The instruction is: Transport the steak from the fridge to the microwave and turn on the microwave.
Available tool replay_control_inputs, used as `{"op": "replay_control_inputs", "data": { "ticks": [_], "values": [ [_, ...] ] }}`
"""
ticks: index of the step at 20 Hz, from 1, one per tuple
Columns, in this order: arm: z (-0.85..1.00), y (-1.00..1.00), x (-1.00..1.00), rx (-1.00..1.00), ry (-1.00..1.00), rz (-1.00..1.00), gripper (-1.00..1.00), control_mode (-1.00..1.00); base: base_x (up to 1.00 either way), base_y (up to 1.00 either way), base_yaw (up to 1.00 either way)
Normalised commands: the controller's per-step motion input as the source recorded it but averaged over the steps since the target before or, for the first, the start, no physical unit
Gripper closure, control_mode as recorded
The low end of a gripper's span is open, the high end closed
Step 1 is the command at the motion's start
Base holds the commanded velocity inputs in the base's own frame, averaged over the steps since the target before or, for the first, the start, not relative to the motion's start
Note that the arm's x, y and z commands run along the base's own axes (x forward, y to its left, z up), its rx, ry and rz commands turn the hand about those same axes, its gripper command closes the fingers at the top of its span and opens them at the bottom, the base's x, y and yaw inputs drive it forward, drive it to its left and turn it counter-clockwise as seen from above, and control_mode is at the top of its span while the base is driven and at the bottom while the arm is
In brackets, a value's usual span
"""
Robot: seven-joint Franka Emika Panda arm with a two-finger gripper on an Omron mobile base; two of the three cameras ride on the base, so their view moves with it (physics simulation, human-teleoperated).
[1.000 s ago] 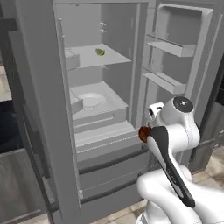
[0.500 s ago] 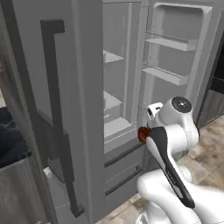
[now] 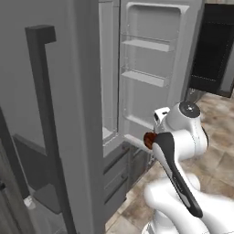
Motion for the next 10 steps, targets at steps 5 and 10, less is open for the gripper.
{"op": "replay_control_inputs", "data": {
  "ticks": [5, 10],
  "values": [
    [0.00, 0.00, 0.00, 0.00, 0.00, 0.00, 1.00, 1.00, -0.03, 0.17, -0.45],
    [0.00, 0.00, 0.00, 0.00, 0.00, 0.00, 1.00, 1.00, -0.11, 0.14, -0.45]
  ]
}}
